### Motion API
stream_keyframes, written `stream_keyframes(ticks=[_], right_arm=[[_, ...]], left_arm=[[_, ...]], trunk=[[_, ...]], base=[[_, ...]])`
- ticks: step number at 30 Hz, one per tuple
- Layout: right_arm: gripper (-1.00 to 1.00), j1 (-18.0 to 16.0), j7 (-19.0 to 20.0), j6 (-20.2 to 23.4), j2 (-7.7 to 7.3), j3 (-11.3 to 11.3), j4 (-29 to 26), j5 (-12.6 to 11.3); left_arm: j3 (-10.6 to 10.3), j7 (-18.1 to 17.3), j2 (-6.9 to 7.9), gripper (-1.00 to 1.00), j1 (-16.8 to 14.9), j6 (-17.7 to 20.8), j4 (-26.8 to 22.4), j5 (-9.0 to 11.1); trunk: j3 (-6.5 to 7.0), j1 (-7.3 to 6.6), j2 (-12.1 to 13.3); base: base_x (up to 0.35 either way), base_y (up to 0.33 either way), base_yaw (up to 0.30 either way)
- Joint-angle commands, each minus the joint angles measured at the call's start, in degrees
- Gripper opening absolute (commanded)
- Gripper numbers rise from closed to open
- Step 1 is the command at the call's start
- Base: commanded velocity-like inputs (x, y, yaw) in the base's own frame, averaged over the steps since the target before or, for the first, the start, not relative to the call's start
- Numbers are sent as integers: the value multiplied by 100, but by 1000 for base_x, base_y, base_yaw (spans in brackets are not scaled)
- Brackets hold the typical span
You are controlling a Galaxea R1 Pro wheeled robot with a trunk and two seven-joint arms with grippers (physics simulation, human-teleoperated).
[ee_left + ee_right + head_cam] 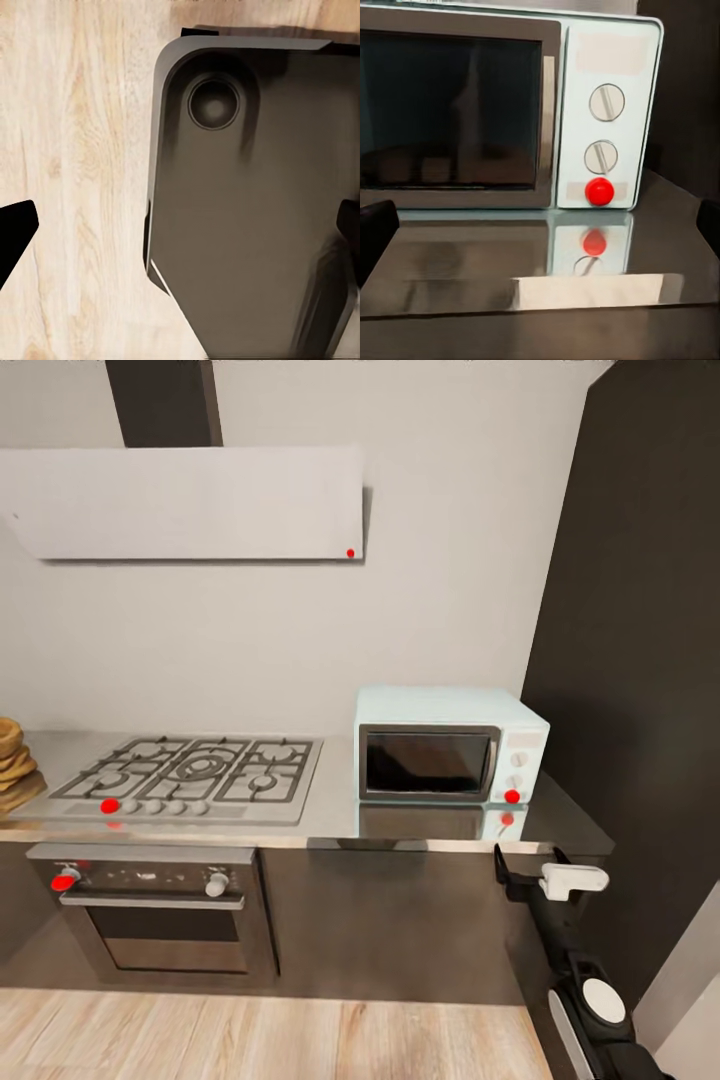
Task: In the kitchen, take the popcorn bag from the countertop, put it into the microwave, and heat it until the popcorn is cooked so the cooked popcorn ends up inside the bag.
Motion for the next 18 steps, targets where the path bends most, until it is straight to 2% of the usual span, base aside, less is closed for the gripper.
stream_keyframes(ticks=[1, 7, 13, 18], right_arm=[[100, -4, -24, -19, -3, -56, 2, -4], [100, -5, -19, -11, -3, -189, 2, -10], [100, -175, -13, 7, -148, -108, 195, -11], [100, -223, -9, 7, -160, 7, 351, -11]], left_arm=[[36, 1, -2, 100, 3, 6, -12, 4], [36, 1, -2, 100, 3, 7, -12, 4], [54, 1, -141, 100, 20, 3, -3, 4], [54, 1, -185, 100, 20, 3, -3, 4]], trunk=[[13, -22, 38], [121, -154, 279], [120, -153, 277], [120, -153, 277]], base=[[0, 0, 0], [0, 0, 0], [0, 0, 0], [0, 0, 0]])
